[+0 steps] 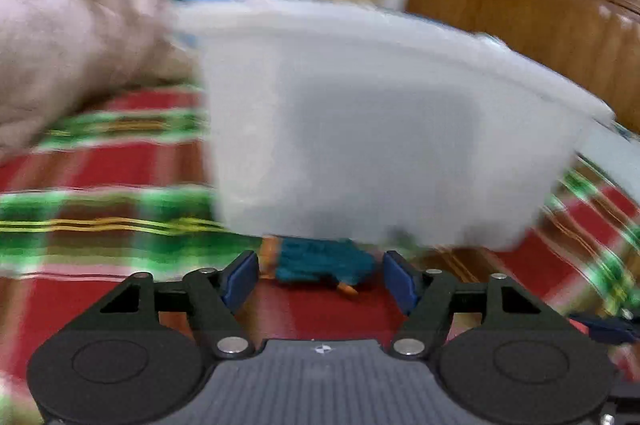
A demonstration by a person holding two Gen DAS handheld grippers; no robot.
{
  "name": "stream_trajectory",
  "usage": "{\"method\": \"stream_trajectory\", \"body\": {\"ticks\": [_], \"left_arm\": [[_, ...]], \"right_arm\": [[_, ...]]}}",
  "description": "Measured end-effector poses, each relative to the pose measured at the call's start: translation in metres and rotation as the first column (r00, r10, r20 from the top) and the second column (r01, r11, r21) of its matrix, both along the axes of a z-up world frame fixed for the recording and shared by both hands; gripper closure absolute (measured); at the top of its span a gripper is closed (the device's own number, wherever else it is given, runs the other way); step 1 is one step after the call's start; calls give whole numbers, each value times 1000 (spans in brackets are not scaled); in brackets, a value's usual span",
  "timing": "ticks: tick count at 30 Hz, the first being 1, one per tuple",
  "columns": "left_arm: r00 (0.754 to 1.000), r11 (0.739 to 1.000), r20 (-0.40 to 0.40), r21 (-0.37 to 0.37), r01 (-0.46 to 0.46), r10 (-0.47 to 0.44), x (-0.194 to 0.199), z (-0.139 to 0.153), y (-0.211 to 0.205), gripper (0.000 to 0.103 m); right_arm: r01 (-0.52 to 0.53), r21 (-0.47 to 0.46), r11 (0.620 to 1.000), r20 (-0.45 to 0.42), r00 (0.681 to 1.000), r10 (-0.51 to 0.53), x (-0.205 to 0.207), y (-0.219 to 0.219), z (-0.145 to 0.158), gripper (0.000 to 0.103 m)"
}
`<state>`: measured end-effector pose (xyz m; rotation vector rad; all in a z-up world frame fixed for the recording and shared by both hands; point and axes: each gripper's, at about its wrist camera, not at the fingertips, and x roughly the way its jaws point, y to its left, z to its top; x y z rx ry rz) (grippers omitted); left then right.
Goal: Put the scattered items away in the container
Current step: 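Grasp the orange piece with the left tool while the right tool grasps the red block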
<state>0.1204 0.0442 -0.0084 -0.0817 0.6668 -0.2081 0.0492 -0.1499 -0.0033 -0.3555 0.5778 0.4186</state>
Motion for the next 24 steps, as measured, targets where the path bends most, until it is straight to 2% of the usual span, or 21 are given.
{"method": "stream_trajectory", "body": {"ticks": [1,2,3,5,7,8,9,10,11,14,16,17,24], "left_arm": [[999,998,5,-20,52,-52,-2,-1,-1,48],[994,994,15,-20,107,-107,-6,-1,-4,56],[985,985,20,8,172,-172,-11,-2,-9,67],[956,953,33,96,286,-290,-24,-2,-19,70],[918,915,25,88,393,-397,-35,0,-20,71],[891,889,15,67,453,-454,-40,3,-20,71],[851,851,2,30,525,-525,-45,4,-20,68],[831,830,12,54,555,-556,-52,7,-22,68],[839,836,29,109,538,-544,-57,9,-24,68],[892,885,66,173,432,-448,-56,12,-24,63],[916,912,97,185,367,-389,-51,13,-25,48],[923,919,100,179,350,-371,-45,12,-25,45],[950,934,55,213,288,-306,-17,-5,-50,45]], "right_arm": [[1,1,1000,-2,1000,-1,0,-1,0,74],[3,3,1000,-5,1000,-3,-1,-2,0,74],[3,2,1000,-5,1000,-3,-1,-3,0,74],[7,2,1000,-2,1000,-7,-1,-6,0,74],[11,6,1000,-4,1000,-11,0,-7,1,74],[14,8,1000,-3,1000,-14,0,-8,1,74],[17,11,1000,-2,1000,-17,0,-9,1,74],[19,12,1000,-2,1000,-19,0,-9,1,74],[21,11,1000,-3,1000,-21,0,-9,0,75],[25,16,1000,-6,1000,-24,1,-9,0,74],[28,22,999,-8,1000,-28,0,-8,1,74],[28,26,999,-8,1000,-28,0,-8,1,74],[39,37,999,-18,999,-38,4,-6,2,74]]}}
